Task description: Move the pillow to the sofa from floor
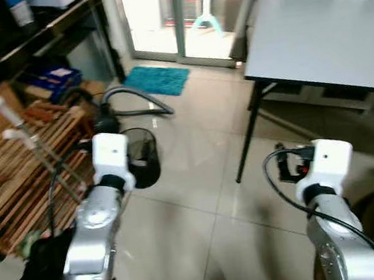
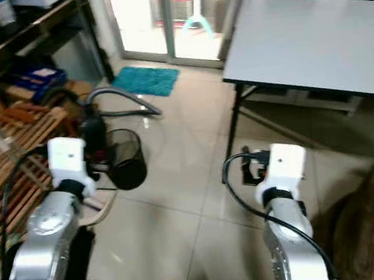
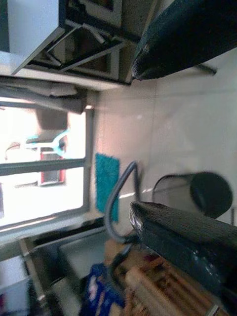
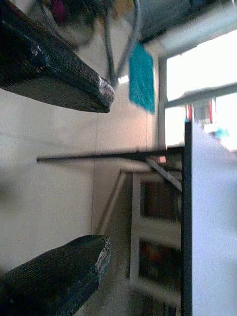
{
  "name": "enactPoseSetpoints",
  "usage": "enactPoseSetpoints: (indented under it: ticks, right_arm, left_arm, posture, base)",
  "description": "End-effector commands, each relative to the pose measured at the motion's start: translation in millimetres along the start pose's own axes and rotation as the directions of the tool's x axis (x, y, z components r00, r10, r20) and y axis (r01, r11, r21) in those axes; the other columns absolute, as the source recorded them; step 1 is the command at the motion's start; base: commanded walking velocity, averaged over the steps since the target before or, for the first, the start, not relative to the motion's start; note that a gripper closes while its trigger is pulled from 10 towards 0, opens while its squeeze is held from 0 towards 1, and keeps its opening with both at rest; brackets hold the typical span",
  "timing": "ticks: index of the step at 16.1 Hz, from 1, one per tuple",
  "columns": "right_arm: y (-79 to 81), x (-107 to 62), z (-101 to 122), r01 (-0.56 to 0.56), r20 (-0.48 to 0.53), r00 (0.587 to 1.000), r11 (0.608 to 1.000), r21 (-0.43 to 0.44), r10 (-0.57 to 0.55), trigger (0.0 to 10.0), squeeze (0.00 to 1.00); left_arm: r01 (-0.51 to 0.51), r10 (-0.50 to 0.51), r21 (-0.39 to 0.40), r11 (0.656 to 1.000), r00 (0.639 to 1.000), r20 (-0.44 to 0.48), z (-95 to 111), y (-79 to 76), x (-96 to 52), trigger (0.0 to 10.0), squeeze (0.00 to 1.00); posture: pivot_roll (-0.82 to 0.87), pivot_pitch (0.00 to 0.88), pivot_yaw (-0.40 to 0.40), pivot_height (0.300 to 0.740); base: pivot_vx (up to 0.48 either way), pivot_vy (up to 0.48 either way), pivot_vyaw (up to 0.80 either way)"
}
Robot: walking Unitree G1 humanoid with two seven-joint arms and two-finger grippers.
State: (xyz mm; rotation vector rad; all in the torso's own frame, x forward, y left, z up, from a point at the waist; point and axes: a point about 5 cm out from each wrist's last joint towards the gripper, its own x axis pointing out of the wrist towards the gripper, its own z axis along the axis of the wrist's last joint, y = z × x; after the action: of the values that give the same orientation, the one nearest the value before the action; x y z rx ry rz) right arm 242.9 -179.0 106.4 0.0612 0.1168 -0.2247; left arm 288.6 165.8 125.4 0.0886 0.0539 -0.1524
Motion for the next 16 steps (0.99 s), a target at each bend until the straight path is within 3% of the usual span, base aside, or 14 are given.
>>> enactPoseSetpoints:
  ticks: [1, 4, 5, 6, 9, 13, 16]
  right_arm:
    - [-4.6, -0.3, 3, 0.023, 0.009, 1.000, 1.000, -0.004, -0.023, 10.0, 0.00]
    - [-6.0, 3.1, 7, 0.024, 0.020, 1.000, 1.000, 0.000, -0.024, 10.0, 0.00]
    - [-7.0, 3.9, 9, 0.049, 0.034, 0.998, 0.999, -0.012, -0.049, 10.0, 0.00]
    - [-8.7, 4.3, 7, 0.075, 0.021, 0.997, 0.996, -0.042, -0.075, 10.0, 0.00]
    - [-9.4, 0.6, 0, 0.030, -0.020, 0.999, 0.998, -0.046, -0.031, 10.0, 0.00]
    - [-9.3, -2.5, -16, 0.030, -0.113, 0.993, 0.996, -0.082, -0.040, 10.0, 0.00]
    - [-6.5, -4.9, -14, 0.012, -0.108, 0.994, 0.996, -0.084, -0.021, 10.0, 0.00]
  left_arm:
    - [0.028, -0.028, -0.025, 0.999, 0.999, -0.024, -3, 0.4, -0.9, 10.0, 0.00]
    - [0.096, -0.098, -0.026, 0.995, 0.993, -0.067, -6, -9.8, -6.6, 10.0, 0.00]
    - [0.099, -0.099, 0.009, 0.995, 0.994, -0.056, -7, -11.4, -6.3, 10.0, 0.00]
    - [0.068, -0.068, -0.012, 0.998, 0.998, -0.015, -6, -10.3, -5.1, 10.0, 0.00]
    - [0.056, -0.058, 0.030, 0.998, 0.996, 0.066, 4, -10.1, -1.6, 10.0, 0.00]
    - [0.203, -0.203, 0.010, 0.979, 0.979, 0.002, 0, -22.4, -3.7, 10.0, 0.00]
    - [0.165, -0.164, 0.067, 0.984, 0.986, -0.014, -7, -20.5, -0.9, 10.0, 0.00]
  posture:
    - [-0.04, 0.000, 0.047, 0.740]
    - [-0.03, 0.000, 0.038, 0.740]
    - [-0.03, 0.000, 0.038, 0.740]
    - [-0.04, 0.000, 0.036, 0.740]
    - [-0.04, 0.000, 0.042, 0.740]
    - [-0.05, 0.000, 0.055, 0.740]
    - [-0.05, 0.000, 0.063, 0.740]
  base:
    - [0.000, 0.000, -0.80]
    - [0.000, 0.000, -0.80]
    - [0.000, 0.000, -0.80]
    - [0.000, 0.000, -0.80]
    - [0.000, 0.000, -0.80]
    - [0.000, 0.000, -0.78]
    - [0.000, 0.000, -0.76]
